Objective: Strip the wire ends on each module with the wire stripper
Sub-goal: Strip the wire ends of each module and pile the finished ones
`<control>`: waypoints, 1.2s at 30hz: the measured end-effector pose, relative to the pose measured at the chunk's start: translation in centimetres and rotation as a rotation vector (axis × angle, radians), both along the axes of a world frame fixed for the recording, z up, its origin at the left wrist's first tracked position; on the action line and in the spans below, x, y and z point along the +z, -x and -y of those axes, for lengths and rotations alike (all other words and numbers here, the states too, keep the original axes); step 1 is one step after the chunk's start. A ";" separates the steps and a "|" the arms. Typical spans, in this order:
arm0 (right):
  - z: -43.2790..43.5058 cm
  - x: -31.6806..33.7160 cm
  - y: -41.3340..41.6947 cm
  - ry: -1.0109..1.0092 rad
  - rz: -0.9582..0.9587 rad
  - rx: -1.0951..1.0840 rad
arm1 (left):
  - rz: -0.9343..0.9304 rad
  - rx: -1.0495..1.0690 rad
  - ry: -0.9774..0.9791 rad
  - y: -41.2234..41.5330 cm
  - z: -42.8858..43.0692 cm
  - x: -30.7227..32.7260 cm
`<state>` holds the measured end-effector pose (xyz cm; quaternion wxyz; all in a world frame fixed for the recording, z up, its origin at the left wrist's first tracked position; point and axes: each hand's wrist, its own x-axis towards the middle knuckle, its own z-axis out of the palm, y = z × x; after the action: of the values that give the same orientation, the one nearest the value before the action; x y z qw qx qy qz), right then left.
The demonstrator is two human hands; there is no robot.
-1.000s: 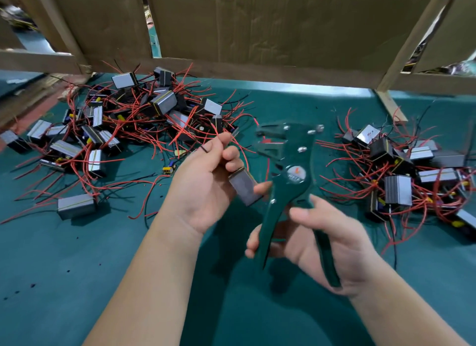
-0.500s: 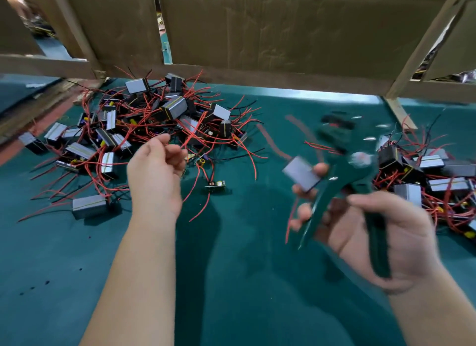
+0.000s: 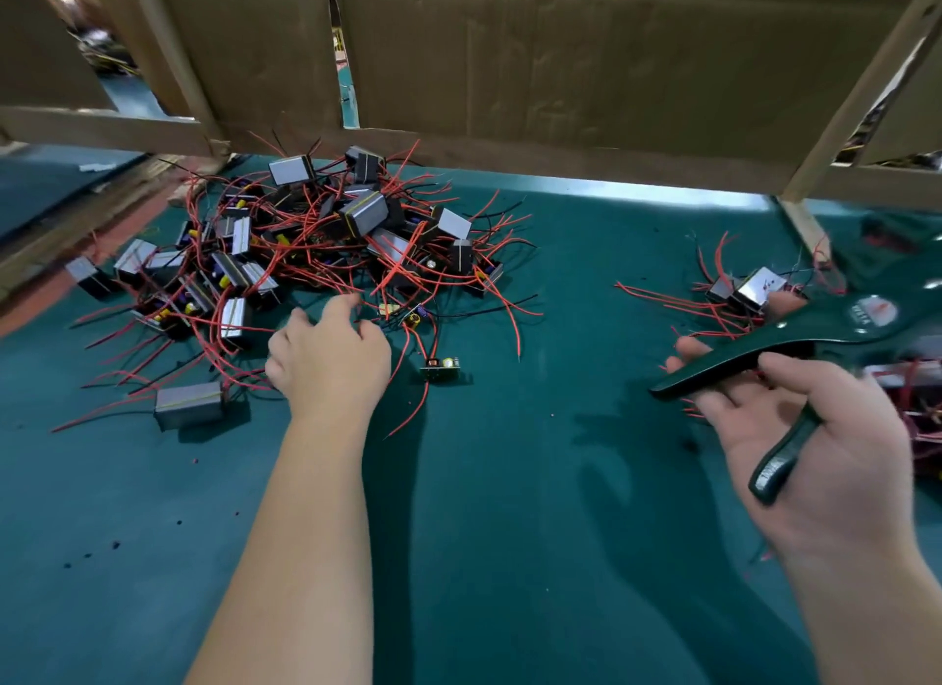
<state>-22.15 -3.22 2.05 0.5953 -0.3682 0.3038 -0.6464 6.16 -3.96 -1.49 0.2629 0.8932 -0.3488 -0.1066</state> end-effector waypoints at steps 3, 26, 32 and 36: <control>-0.1 0.0 -0.2 -0.004 0.006 0.073 | 0.047 0.002 0.064 -0.2 0.1 0.0; -0.2 -0.2 -1.0 -0.101 0.042 0.207 | -0.195 -0.319 1.018 2.1 -1.4 2.6; -0.1 -0.4 -1.0 -0.120 0.044 0.217 | -0.061 -0.724 0.464 3.3 -1.9 2.4; -0.1 -0.4 -1.0 -0.129 0.066 0.212 | 0.121 -0.763 0.184 2.8 -1.8 1.8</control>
<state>-21.19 -3.14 1.63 0.6923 -0.3378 0.2844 -0.5707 3.36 -2.16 0.31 0.2621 0.6769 -0.6786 -0.1121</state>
